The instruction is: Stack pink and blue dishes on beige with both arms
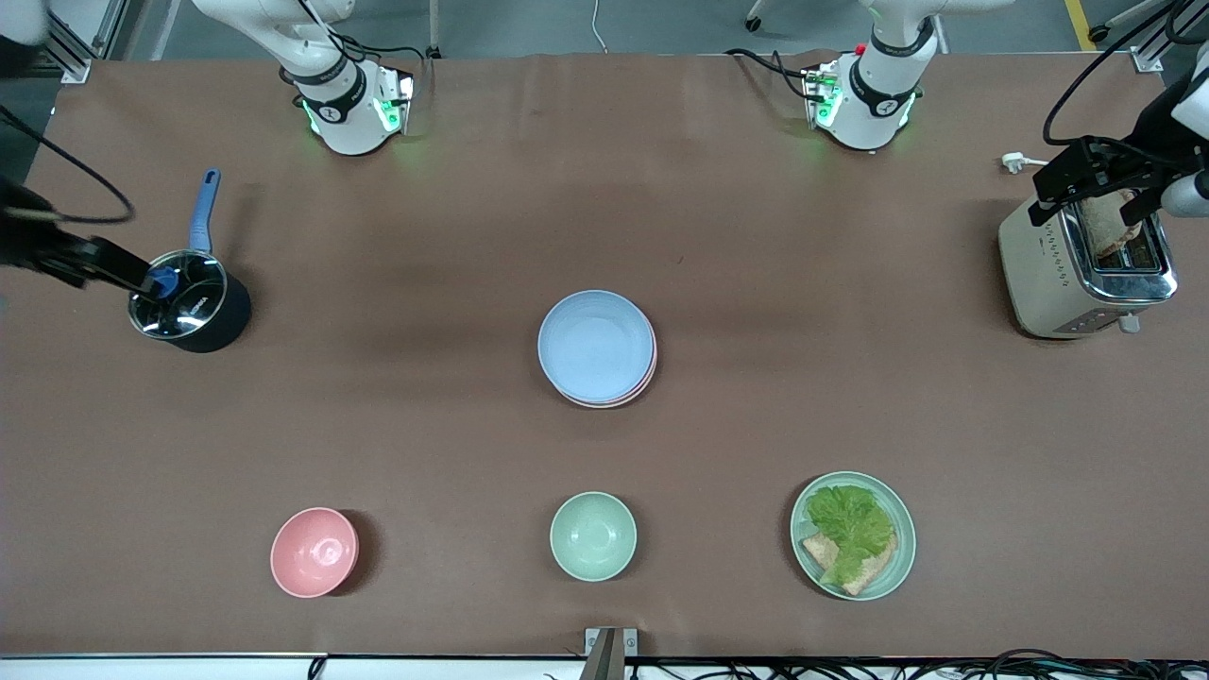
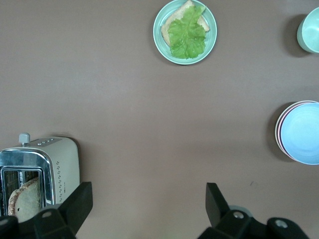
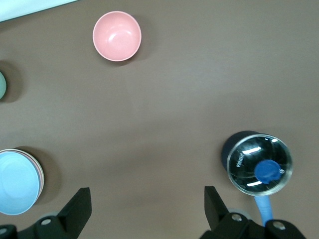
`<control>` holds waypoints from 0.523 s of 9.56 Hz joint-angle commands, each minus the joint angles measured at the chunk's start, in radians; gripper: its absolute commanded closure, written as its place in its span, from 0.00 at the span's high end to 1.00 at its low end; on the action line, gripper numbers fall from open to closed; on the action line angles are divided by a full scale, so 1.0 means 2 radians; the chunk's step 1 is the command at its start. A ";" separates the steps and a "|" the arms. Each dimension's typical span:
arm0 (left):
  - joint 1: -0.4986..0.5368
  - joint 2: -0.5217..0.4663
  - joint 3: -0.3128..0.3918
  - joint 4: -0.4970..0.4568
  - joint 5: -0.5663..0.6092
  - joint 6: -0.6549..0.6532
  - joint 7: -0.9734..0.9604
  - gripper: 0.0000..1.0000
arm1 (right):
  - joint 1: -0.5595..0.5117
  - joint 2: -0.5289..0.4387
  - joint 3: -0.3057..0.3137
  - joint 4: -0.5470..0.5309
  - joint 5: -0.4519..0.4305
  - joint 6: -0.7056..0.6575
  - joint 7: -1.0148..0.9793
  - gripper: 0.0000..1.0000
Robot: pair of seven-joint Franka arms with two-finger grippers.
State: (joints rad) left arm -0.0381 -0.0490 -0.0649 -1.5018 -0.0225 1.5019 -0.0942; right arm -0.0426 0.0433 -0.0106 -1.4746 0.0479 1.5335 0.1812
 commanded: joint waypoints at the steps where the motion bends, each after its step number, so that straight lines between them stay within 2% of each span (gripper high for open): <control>1: 0.001 0.000 -0.004 -0.015 0.010 -0.008 0.000 1.00 | -0.009 -0.001 0.005 0.046 -0.012 -0.067 -0.021 1.00; 5: 0.003 0.001 -0.004 -0.015 0.006 -0.005 -0.003 1.00 | -0.006 -0.004 0.000 0.016 -0.009 -0.033 -0.033 1.00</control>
State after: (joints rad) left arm -0.0378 -0.0490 -0.0655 -1.5020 -0.0225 1.4949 -0.0965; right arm -0.0566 0.0455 -0.0102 -1.4095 0.0476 1.4378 0.1274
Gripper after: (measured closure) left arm 0.000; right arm 0.000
